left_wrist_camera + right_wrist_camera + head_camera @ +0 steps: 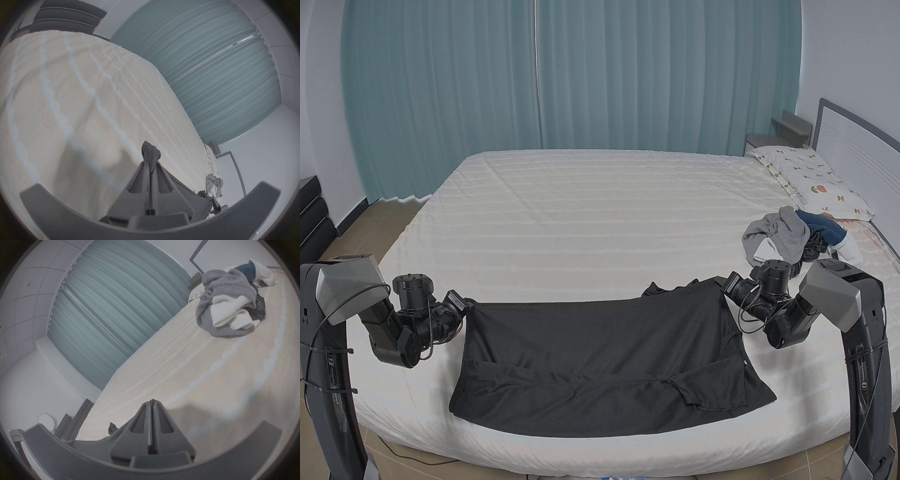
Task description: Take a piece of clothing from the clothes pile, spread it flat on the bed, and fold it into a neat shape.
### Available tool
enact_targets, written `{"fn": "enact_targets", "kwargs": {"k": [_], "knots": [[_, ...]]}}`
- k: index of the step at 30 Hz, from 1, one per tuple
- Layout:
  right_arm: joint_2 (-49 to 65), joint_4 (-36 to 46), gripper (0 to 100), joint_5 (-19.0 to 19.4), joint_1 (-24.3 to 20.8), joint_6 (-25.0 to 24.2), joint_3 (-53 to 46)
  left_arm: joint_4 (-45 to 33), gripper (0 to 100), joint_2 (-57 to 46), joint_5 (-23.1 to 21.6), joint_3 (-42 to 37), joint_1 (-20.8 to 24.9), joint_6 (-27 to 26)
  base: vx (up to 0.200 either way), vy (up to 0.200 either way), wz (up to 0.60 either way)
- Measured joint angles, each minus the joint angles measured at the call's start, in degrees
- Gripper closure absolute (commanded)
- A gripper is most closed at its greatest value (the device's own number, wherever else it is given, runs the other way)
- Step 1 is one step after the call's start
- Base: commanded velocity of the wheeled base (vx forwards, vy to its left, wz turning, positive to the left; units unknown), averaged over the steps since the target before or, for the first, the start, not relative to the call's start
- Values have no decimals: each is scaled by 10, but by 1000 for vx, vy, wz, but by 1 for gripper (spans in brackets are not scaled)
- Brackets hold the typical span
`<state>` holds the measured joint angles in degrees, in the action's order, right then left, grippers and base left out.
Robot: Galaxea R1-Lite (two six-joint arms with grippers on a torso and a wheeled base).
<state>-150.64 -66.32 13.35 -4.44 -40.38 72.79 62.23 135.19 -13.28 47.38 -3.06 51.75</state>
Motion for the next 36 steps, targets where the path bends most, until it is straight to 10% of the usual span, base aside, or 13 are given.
{"fn": "enact_targets", "kwargs": {"k": [36], "knots": [[55,5,100,22,3,18,-78,13,100,-8,-1,-19,-7,-19,0,0,0]]}}
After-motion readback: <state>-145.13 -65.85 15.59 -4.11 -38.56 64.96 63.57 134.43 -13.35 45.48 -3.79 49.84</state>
